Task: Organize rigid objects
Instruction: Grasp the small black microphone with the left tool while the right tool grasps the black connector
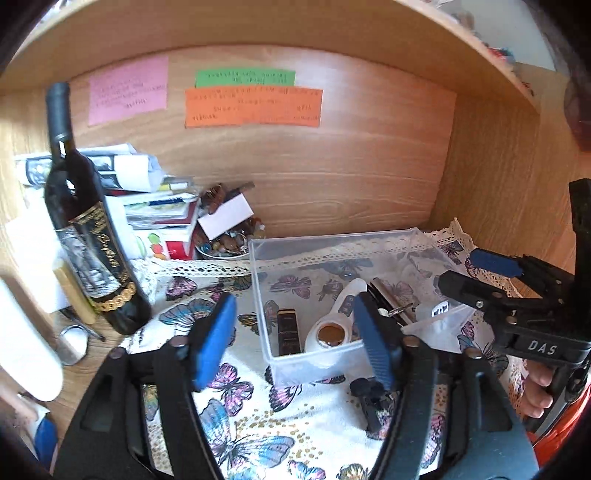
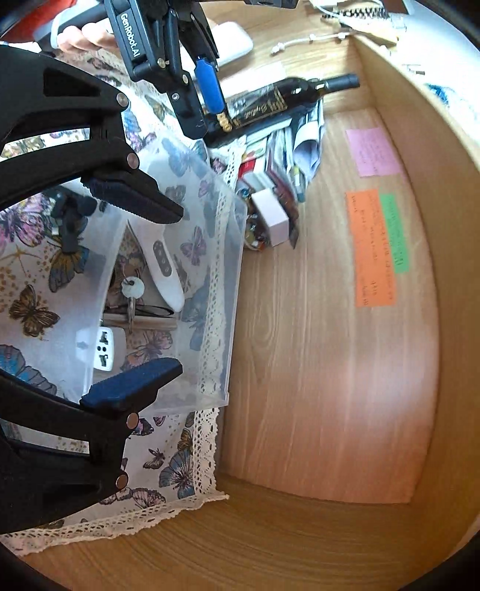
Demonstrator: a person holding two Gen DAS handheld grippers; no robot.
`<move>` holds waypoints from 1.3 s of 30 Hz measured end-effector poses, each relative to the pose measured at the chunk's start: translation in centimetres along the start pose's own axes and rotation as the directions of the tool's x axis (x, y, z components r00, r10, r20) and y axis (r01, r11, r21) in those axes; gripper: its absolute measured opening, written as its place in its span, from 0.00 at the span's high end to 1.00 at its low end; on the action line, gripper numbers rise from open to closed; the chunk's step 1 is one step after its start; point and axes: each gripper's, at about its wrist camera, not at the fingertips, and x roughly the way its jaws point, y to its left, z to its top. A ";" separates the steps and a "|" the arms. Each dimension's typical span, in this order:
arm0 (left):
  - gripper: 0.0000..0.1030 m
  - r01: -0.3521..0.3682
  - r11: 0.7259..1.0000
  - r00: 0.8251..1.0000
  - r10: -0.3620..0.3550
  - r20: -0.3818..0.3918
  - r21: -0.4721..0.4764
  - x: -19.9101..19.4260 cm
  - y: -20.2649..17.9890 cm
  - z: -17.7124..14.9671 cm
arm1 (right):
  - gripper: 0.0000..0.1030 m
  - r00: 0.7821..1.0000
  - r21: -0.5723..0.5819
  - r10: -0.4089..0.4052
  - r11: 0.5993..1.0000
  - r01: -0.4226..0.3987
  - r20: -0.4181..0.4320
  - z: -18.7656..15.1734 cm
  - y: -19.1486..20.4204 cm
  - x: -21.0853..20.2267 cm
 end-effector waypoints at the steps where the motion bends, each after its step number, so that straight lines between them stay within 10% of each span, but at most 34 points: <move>1: 0.29 -0.003 1.000 1.000 0.003 0.004 0.003 -0.4 0.0 -0.2 | 0.29 1.000 -0.004 0.004 1.000 -0.004 0.003 -0.1 0.1 -0.4; 12: 0.25 0.024 0.999 0.990 -0.020 -0.137 0.028 0.8 -1.0 -4.6 | 0.29 0.998 -0.014 0.018 1.000 -0.019 -0.066 -3.5 0.8 -0.8; 17: 0.46 0.084 0.996 0.966 -0.071 -0.249 0.042 3.2 -2.6 -6.3 | 0.29 0.992 0.006 0.006 1.000 -0.005 -0.124 -5.2 0.2 -0.2; 27: 0.52 0.162 0.987 0.930 -0.144 -0.338 0.024 6.3 -5.1 -7.6 | 0.29 0.984 0.016 0.010 1.000 -0.007 -0.179 -6.7 -0.8 0.3; 30: 0.77 0.186 0.982 0.916 -0.162 -0.368 0.030 6.8 -5.5 -8.0 | 0.29 0.982 0.013 0.019 1.000 -0.016 -0.186 -6.9 -0.7 0.6; 39: 0.77 0.149 0.989 0.944 -0.143 -0.296 -0.001 4.4 -3.1 -8.0 | 0.29 0.972 -0.027 0.068 0.997 -0.076 -0.226 -6.9 1.3 2.4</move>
